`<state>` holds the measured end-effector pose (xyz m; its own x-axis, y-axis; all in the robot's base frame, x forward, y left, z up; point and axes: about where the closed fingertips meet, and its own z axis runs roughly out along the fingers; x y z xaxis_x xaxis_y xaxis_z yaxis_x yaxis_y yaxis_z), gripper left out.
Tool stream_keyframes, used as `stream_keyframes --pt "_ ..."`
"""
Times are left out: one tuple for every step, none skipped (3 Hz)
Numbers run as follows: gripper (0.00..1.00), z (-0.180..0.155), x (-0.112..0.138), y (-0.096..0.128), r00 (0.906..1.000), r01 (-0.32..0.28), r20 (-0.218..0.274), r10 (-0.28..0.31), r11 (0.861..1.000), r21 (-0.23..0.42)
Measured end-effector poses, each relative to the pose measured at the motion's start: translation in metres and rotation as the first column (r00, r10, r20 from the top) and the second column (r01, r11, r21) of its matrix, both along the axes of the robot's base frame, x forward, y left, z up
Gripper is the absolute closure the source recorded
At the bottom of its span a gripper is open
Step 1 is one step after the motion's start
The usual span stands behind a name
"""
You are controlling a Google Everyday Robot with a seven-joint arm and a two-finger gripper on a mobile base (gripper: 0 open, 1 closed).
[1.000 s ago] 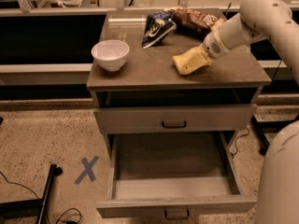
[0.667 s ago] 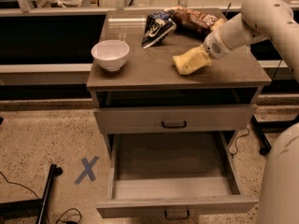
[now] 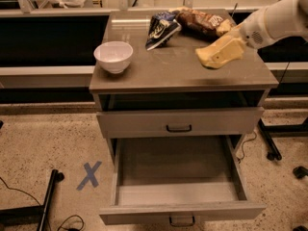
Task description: Place sponge into middle drawer
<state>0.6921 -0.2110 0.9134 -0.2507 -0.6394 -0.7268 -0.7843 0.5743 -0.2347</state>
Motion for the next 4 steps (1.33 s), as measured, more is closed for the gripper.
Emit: stream_keyframes --pt "1.00 0.042 -0.057 -0.027 0.9965 0.046 0.071 -0.044 0.999 -0.025" --pt "1.00 0.033 -0.121 -0.054 0.9941 0.108 0.017 -0.107 0.989 -0.105" --pt "1.00 0.033 -0.121 -0.054 0.9941 0.108 0.017 -0.107 0.989 -0.104" --pt "1.00 0.010 -0.128 -0.053 0.9929 0.119 0.013 -0.118 0.992 -0.050"
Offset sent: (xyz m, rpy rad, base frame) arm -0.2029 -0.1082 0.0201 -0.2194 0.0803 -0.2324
